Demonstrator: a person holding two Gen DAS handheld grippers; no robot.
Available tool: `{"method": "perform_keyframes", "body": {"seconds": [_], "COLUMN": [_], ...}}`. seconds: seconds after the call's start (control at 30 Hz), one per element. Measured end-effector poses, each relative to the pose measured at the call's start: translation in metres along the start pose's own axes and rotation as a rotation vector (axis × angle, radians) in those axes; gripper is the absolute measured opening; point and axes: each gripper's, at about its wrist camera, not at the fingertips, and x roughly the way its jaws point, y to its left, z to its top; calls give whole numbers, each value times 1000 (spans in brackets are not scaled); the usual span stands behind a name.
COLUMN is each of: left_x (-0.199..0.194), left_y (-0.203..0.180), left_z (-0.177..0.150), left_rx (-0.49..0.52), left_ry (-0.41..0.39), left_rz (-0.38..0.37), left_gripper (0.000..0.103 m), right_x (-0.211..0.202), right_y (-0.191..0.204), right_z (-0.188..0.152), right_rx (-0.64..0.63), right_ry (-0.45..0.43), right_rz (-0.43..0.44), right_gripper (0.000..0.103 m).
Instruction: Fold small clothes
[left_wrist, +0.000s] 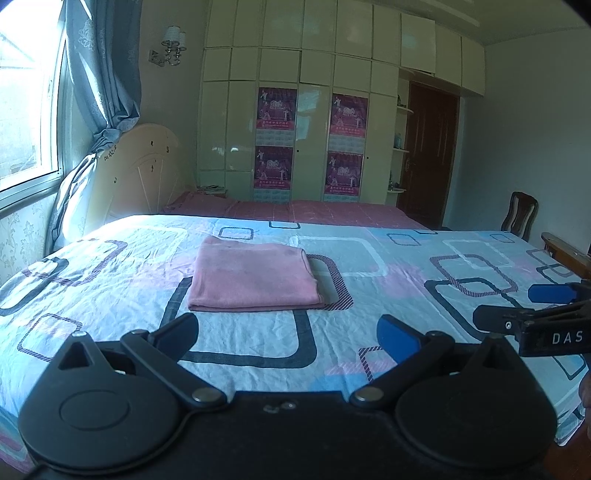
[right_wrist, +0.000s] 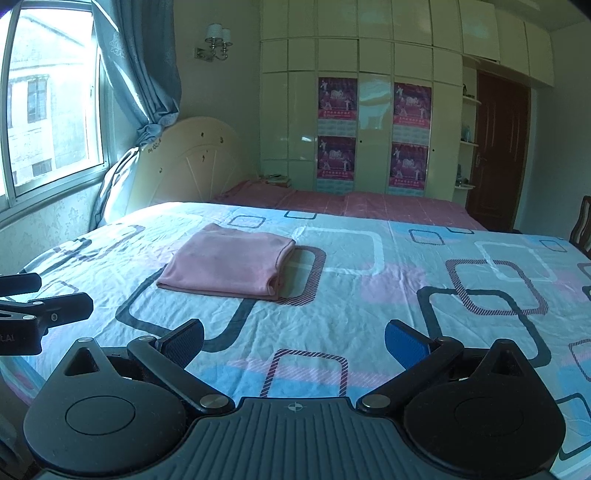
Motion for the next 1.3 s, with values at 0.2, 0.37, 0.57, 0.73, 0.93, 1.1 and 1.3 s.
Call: {"method": "perform_keyframes", "body": {"seconds": [0.2,0.37,0.57,0.73,0.93,1.1,1.3], "left_x": [0,1,2,3,3,3,3], "left_y": [1,1,1,3,4,6,6], "left_z": [1,2,4,5,6,7,6], "left_rx": [0,4,12,16,22,24,26], "left_ry": [-11,-11,-11,-15,-17,-20,-17], "left_rz": [0,-4,-11,-9,-12,-15,-25], "left_gripper": [102,102,102,102,102,102,102], "right_x": [2,3,3,0,-1,-2,-2], "right_y": [1,-1,0,1,1,3,4], "right_z": [1,1,1,2,2,2,1], "right_rx": [-24,-17,-25,-23,-23,-23,-19], "right_ry": [-6,-5,-7,-11,-14,-18,-16], "right_rz": [-10,-13,-22,-25,-30,-33,-39], "right_gripper": [103,103,103,103,103,103,103]}}
